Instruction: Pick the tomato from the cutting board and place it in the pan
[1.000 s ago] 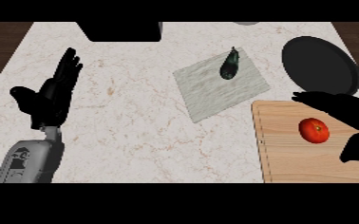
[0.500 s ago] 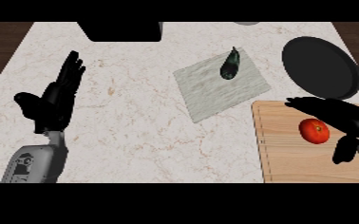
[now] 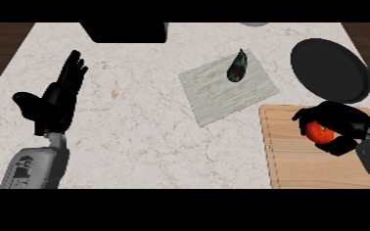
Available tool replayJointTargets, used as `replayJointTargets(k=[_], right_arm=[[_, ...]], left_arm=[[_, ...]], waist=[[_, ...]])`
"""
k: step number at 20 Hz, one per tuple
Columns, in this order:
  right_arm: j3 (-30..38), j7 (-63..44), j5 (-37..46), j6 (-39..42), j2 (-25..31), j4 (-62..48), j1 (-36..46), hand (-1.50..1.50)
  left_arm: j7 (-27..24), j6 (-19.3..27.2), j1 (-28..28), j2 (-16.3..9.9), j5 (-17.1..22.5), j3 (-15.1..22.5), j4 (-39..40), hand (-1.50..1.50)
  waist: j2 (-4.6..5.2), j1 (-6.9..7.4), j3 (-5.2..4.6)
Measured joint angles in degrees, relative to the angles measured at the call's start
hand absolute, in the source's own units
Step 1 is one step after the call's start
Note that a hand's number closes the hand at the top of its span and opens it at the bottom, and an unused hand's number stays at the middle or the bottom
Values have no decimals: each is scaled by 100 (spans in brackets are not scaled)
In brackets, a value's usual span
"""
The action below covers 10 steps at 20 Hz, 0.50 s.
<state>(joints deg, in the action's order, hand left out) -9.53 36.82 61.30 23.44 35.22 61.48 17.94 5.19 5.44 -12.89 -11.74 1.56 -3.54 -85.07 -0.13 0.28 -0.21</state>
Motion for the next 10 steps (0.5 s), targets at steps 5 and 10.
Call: replayJointTargets(k=[5,10], right_arm=[[123,150,120,-84,-43,141,-127,150],[365,-145,1,-38,-312,670,-365,150]], left_arm=[[89,-103,-30,-55,6,-122,-69,0],[-74,-168,45,-36,-4,-196,54,0]], waist=[[-3,-13,3],[-3,-54,10]])
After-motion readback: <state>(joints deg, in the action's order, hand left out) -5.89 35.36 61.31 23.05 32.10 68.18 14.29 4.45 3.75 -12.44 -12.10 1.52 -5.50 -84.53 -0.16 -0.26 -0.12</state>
